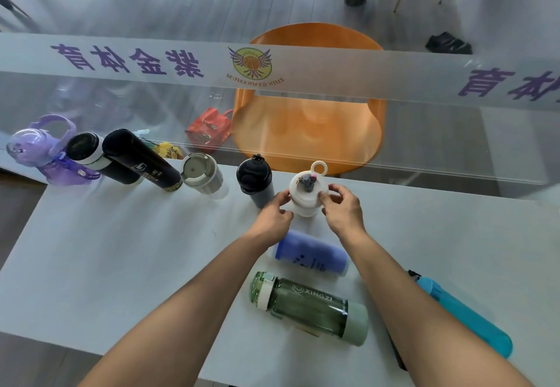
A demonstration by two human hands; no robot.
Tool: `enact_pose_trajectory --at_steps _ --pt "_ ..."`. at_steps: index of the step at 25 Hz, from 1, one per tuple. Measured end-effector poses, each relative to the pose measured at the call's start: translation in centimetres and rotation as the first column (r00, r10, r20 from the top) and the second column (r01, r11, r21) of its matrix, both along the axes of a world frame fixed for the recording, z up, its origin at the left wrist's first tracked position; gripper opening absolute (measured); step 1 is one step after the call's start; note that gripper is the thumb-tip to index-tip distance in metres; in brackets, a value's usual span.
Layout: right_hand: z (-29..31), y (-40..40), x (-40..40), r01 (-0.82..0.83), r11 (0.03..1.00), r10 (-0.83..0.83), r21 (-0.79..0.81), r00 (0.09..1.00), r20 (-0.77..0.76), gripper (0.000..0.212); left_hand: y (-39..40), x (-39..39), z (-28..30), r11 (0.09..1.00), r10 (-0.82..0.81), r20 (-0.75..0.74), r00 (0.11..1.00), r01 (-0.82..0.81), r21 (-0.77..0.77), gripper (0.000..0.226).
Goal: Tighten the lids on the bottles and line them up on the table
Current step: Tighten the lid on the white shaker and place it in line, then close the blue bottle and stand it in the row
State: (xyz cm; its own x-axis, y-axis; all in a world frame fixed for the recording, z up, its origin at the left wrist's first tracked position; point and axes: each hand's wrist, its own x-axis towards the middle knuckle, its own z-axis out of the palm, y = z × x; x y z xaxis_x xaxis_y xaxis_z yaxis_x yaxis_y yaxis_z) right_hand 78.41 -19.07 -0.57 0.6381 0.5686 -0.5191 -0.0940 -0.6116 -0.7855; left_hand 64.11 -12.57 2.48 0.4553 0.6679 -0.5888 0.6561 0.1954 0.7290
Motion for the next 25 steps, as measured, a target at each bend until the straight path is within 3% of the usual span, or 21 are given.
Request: enact_pose_trajectory --at_steps 5,10,14,19,25 --pt "2.4 -2.8 -1.0 -0.05 0.997 0.057 -0.064 0.992 0.113 0.038 -1.5 -3.0 -2.0 0.997 0.074 -0.094 0.993 -0.072 0.019 0.056" --pt "2.6 -8.6 -4.9 -0.213 0.94 0.273 -0.268 0.938 0.215 0.038 -3.6 -5.8 -3.4 0.991 0.119 -0.197 0.973 -0.13 -0.039 0.051" --pt "1.7 -9.7 -7.6 -0.283 0.811 0.437 -0.513 0.875 0.209 0.044 -3.9 -5.5 -3.8 0.997 0.055 -0.107 0.993 -0.061 -0.053 0.044" --pt "1.7 -9.4 -9.0 -0.303 0.801 0.465 -0.517 0.859 0.216 0.054 -5.0 -5.7 -3.2 0.994 0.109 -0.03 0.994 -0.11 -0.025 0.048" --pt "2.6 -10.0 -8.8 -0.305 0.807 0.467 -0.506 0.854 0.228 0.069 -6.0 -5.7 -2.7 0.966 0.256 0.107 0.961 -0.251 -0.06 0.037"
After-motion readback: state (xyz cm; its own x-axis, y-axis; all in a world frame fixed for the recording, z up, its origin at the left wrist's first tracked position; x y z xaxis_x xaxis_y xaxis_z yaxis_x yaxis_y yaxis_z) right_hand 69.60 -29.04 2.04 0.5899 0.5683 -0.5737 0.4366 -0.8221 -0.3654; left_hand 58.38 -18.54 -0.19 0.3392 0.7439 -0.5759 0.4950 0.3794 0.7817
